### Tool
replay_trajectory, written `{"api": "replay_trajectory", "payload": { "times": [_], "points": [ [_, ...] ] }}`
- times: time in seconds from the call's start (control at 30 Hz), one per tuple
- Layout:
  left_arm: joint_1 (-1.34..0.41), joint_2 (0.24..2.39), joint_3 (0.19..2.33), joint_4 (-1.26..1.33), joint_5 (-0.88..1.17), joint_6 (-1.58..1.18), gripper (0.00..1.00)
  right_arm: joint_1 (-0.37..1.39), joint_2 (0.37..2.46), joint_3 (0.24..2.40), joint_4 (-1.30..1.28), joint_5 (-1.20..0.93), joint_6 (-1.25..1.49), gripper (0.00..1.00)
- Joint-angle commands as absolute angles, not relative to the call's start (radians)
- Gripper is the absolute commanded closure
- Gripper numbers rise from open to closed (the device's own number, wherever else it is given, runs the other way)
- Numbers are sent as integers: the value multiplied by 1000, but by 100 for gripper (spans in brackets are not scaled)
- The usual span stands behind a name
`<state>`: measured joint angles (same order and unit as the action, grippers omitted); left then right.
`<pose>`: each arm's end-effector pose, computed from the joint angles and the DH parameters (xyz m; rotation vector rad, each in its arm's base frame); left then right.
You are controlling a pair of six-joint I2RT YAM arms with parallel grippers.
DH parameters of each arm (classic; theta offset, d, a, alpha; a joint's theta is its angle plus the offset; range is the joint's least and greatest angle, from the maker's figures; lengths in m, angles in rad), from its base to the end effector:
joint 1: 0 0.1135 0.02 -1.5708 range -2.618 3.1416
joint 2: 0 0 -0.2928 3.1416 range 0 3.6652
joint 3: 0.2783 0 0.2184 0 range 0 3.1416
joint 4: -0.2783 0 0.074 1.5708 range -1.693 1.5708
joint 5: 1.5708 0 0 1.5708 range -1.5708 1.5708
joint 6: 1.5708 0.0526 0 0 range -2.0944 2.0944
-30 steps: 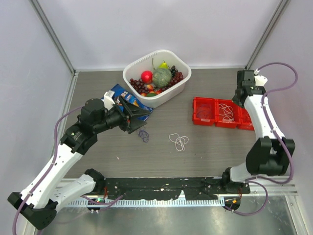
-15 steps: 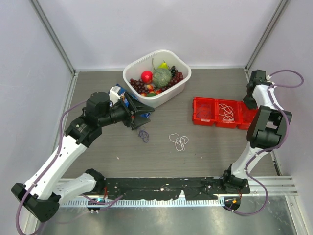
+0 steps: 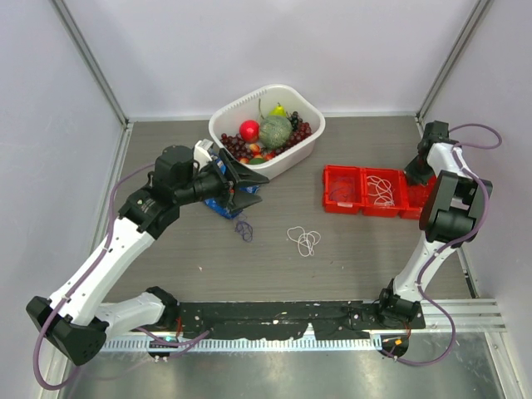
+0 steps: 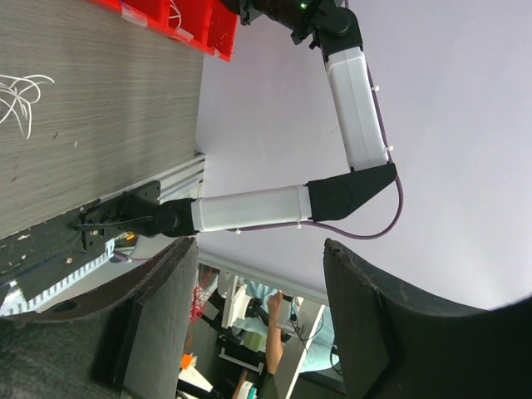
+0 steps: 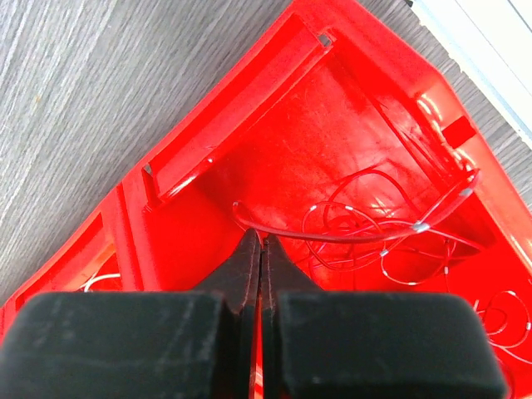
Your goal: Untangle the cables
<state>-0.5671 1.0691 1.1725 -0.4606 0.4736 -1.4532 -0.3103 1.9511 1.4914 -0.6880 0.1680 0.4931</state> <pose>0.1516 -0.1250 0.4093 -0.6429 2.2608 -1.6603 0.3736 -0.1290 0.2312 1.1008 2.4664 -0.1735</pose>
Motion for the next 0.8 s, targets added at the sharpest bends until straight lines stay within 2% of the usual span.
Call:
{"api": "replay_trajectory", "payload": {
  "times": [0.0, 0.1, 0.17, 0.2, 0.27, 0.6, 0.77],
  "points": [
    [-564, 1065, 1204, -410, 509, -1434, 35, -307, 1931, 1516, -676, 141, 482, 99],
    [-563, 1052, 1190, -407, 508, -1436, 35, -305, 1911, 1516, -687, 144, 477, 98],
    [-565, 1045, 1181, -403, 506, -1437, 35, -305, 1892, 1508, -692, 137, 474, 93],
    [-563, 1039, 1177, -403, 506, -1439, 35, -307, 1881, 1491, -678, 112, 469, 80],
    [-563, 1028, 1166, -400, 503, -1437, 35, -305, 1839, 1461, -651, 91, 477, 72],
    [-564, 996, 1120, -368, 511, -1450, 35, -293, 1698, 1473, -692, 112, 485, 60],
    [-565, 976, 1109, -386, 514, -1439, 34, -221, 1628, 1491, -713, 135, 453, 51]
  ]
}}
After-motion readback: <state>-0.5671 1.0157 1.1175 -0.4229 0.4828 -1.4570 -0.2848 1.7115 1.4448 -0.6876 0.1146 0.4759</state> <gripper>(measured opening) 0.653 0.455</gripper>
